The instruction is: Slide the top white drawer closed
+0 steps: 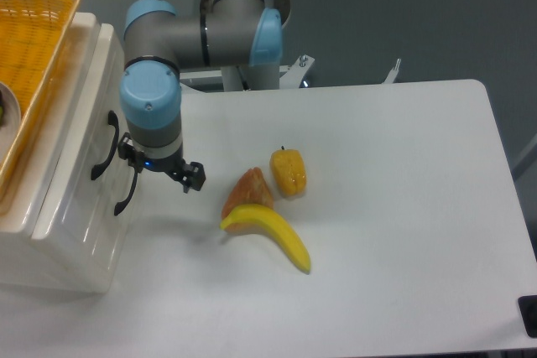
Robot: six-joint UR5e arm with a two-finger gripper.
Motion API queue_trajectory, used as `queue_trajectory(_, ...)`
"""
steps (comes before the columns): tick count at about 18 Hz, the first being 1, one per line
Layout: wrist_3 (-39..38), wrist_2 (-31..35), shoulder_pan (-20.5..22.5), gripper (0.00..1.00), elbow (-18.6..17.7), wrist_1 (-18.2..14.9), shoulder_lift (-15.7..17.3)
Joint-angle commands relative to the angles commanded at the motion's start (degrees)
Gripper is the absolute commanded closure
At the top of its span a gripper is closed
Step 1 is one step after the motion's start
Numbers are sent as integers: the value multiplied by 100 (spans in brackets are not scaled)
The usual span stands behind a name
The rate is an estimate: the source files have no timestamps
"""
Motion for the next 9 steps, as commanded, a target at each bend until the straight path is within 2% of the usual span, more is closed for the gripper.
queue_trajectory(4,167,0,421,0,70,26,0)
queue_trajectory(9,1177,79,1159,0,202,35,0)
